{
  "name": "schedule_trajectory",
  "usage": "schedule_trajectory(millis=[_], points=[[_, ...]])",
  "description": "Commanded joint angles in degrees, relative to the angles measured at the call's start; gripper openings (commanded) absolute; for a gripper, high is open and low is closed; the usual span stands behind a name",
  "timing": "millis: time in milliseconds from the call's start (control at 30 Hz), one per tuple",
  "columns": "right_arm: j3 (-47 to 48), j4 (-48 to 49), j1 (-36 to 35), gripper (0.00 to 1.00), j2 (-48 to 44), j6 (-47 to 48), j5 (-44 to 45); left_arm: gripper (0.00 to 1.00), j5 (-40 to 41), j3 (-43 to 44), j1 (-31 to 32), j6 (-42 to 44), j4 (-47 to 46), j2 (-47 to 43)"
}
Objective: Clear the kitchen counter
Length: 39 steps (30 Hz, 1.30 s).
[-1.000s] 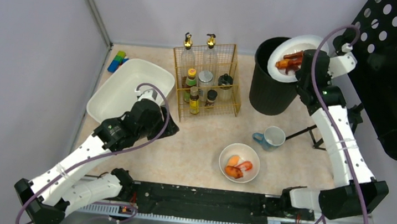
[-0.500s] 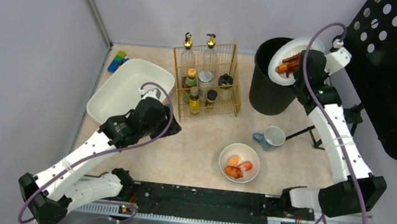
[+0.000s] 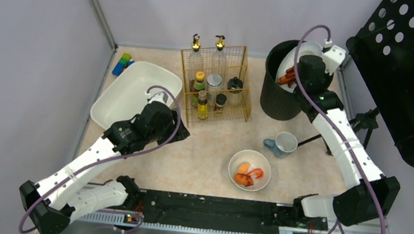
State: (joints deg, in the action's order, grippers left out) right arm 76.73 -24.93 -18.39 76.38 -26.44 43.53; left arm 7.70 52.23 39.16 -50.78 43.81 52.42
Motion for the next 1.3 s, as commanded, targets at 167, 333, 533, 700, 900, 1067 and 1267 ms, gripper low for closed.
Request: schedule_trajectory(millis=[167, 333, 533, 700, 900, 1067, 1267], points=[[2.95, 22.83, -4.25, 0.00, 0.48, 18.63, 7.72, 0.62, 0.12, -0.81, 0.06, 0.81, -2.19, -0.13], [2.48, 30.56, -6.05, 0.00, 1.88, 30.15, 9.45, 0.62, 0.03, -0.90, 0.04, 1.03, -2.33, 0.20], [-0.21, 41.59, -8.38, 0.00, 3.57, 44.07, 12.19, 0.62, -0.01, -1.09, 0.05, 1.03, -2.46, 0.00], [-3.00, 49.05, -8.90, 0.00, 4.55, 53.56, 13.01, 0.62, 0.03, -1.32, 0.04, 1.06, -2.42, -0.33], [-6.00, 56.84, -10.24, 0.00, 4.87, 61.78, 13.53, 0.62, -0.15, -1.43, 0.04, 1.25, -2.42, -0.09], [-5.76, 65.63, -11.79, 0.00, 4.59, 69.64, 13.95, 0.62, 0.03, -1.19, 0.04, 1.54, -2.24, -0.09], [-0.93, 69.89, -14.01, 0.00, 4.30, 74.56, 12.31, 0.62, -0.17, -0.80, 0.04, 1.69, -2.39, 0.32]])
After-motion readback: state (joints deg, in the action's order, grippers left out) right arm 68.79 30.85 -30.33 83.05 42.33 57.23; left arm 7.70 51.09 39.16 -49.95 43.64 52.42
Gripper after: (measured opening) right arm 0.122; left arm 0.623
